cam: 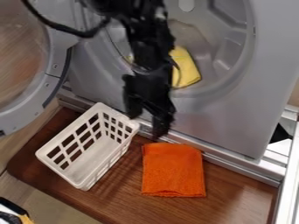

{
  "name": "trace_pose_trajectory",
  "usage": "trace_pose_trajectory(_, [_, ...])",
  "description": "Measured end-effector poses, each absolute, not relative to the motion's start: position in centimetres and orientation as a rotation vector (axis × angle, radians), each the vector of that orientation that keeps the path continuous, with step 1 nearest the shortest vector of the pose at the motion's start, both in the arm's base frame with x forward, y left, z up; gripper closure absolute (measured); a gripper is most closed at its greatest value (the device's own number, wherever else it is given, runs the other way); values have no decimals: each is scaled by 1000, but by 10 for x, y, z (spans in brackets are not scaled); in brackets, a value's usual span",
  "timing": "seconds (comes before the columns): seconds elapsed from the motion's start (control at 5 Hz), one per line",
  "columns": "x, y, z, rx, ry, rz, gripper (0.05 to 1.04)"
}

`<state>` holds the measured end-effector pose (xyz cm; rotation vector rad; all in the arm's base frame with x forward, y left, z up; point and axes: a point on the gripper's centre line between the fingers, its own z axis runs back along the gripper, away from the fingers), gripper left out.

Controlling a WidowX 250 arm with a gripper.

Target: Move the orange towel a little to the right

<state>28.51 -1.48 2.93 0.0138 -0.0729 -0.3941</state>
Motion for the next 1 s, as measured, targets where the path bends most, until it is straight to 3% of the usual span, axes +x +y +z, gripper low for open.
trace_pose_trajectory(1.0, [289,-41,-54,1,-91,-411,83])
